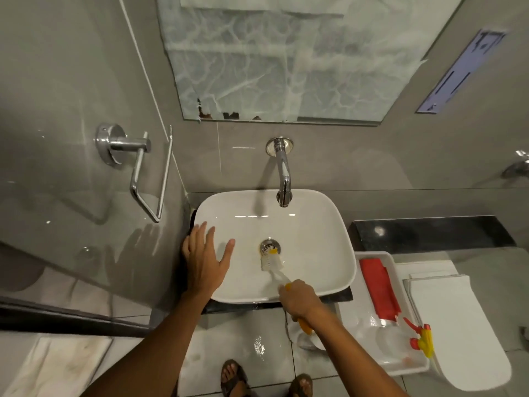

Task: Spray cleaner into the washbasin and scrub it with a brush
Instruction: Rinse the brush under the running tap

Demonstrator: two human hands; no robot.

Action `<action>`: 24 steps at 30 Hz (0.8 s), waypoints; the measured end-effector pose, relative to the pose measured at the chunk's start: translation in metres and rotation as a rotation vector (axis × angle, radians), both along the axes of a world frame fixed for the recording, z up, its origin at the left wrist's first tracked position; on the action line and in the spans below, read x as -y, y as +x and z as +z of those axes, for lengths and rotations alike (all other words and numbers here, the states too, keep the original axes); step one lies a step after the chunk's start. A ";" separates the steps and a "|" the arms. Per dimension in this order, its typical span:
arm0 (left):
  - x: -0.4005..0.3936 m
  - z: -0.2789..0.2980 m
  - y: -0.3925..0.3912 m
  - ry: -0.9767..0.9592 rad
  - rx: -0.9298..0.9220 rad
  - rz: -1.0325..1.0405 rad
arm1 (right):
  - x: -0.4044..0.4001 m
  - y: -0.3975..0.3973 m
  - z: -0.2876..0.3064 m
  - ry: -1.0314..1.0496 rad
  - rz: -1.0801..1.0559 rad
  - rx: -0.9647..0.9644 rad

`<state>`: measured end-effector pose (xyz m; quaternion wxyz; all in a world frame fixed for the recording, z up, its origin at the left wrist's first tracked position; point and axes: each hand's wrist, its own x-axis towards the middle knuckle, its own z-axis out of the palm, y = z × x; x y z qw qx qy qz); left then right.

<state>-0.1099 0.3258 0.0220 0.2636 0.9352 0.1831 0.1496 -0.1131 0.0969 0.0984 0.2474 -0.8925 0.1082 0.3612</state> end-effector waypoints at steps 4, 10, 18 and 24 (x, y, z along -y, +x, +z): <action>0.032 0.061 0.032 -0.109 0.033 -0.103 | 0.002 -0.006 0.011 0.159 -0.140 0.095; 0.087 0.143 0.094 -0.112 -0.089 -0.097 | -0.006 0.001 0.035 0.159 -0.126 0.274; 0.117 0.164 0.125 -0.061 -0.279 0.002 | -0.008 -0.006 0.041 0.182 -0.150 0.304; 0.124 0.165 0.135 -0.097 -0.362 0.014 | 0.003 -0.012 0.038 0.176 -0.158 0.297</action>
